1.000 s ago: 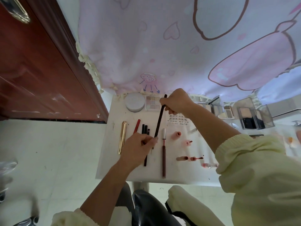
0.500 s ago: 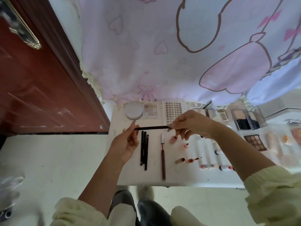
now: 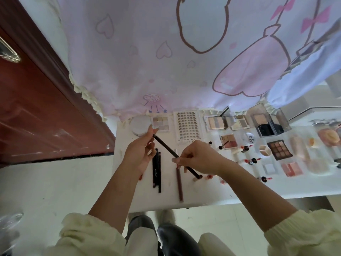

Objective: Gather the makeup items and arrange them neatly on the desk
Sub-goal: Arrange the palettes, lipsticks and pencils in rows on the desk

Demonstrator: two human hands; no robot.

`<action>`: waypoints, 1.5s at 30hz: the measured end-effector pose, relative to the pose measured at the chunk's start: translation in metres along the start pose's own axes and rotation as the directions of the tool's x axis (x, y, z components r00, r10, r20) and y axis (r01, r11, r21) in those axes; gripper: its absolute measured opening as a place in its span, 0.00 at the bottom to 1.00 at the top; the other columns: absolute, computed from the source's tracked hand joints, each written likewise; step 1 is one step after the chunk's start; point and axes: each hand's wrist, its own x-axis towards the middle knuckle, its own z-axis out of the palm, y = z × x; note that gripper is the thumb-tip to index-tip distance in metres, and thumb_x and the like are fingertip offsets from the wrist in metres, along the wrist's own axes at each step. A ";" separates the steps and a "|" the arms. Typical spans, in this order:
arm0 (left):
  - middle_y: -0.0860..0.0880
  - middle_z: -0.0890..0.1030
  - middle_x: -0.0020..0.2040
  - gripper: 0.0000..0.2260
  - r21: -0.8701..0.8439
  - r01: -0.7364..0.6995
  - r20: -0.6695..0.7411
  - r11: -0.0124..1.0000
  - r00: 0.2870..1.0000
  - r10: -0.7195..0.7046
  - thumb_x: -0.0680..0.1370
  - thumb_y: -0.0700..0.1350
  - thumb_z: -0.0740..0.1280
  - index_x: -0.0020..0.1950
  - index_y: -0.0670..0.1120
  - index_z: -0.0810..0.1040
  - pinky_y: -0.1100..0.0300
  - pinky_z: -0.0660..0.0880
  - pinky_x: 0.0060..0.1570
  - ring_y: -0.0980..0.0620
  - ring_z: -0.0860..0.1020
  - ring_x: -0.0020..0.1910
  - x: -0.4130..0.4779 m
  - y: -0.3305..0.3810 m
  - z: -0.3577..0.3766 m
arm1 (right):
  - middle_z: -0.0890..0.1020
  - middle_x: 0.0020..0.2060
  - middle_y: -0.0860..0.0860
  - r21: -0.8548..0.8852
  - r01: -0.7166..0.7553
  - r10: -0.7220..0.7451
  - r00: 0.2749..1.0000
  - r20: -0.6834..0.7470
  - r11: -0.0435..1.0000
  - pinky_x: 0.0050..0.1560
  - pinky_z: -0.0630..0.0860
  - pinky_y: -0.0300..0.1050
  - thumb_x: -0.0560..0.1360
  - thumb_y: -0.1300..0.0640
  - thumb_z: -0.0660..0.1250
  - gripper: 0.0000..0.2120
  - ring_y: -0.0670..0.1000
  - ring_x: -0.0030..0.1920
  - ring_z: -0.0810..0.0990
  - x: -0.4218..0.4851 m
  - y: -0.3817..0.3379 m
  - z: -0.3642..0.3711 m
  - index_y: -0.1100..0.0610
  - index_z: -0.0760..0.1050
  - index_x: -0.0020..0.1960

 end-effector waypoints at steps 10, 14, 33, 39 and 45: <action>0.54 0.79 0.47 0.11 0.027 -0.102 -0.011 0.994 0.995 0.102 0.76 0.55 0.67 0.51 0.50 0.82 0.61 0.75 0.45 0.56 0.78 0.48 0.011 0.032 0.002 | 0.76 0.29 0.51 -0.318 -0.153 0.085 0.972 -0.217 0.936 0.31 0.71 0.40 0.78 0.47 0.65 0.17 0.47 0.28 0.74 -0.034 0.005 -0.018 0.56 0.76 0.36; 0.52 0.82 0.45 0.12 0.293 -0.122 0.045 0.948 0.992 0.114 0.74 0.51 0.70 0.51 0.45 0.83 0.62 0.76 0.43 0.55 0.79 0.46 0.011 0.025 0.000 | 0.78 0.23 0.49 0.000 -0.148 0.143 0.958 -0.249 0.989 0.26 0.69 0.35 0.77 0.47 0.67 0.21 0.43 0.21 0.71 -0.038 0.011 -0.017 0.61 0.80 0.34; 0.49 0.84 0.37 0.04 0.889 -0.112 0.062 0.444 0.990 0.126 0.74 0.42 0.72 0.47 0.44 0.84 0.54 0.81 0.48 0.54 0.83 0.36 0.016 -0.053 -0.008 | 0.72 0.39 0.49 -0.106 -0.410 0.386 0.902 -0.192 0.906 0.32 0.63 0.34 0.80 0.59 0.62 0.03 0.47 0.37 0.70 0.011 0.001 0.103 0.58 0.71 0.53; 0.41 0.80 0.33 0.10 0.967 -0.133 0.119 0.217 0.990 0.076 0.75 0.41 0.68 0.34 0.39 0.80 0.55 0.76 0.41 0.47 0.80 0.34 0.021 -0.055 -0.005 | 0.67 0.31 0.47 -0.189 -0.442 0.386 0.882 -0.271 0.877 0.28 0.59 0.36 0.80 0.57 0.58 0.06 0.45 0.30 0.66 0.014 0.007 0.112 0.55 0.66 0.45; 0.48 0.74 0.27 0.14 0.984 -0.101 0.092 0.149 0.993 0.068 0.75 0.38 0.67 0.29 0.44 0.73 0.67 0.64 0.27 0.54 0.73 0.28 0.025 -0.061 0.001 | 0.67 0.31 0.47 -0.198 -0.445 0.380 0.877 -0.294 0.873 0.31 0.64 0.38 0.80 0.57 0.57 0.06 0.47 0.32 0.69 0.020 0.011 0.117 0.55 0.66 0.44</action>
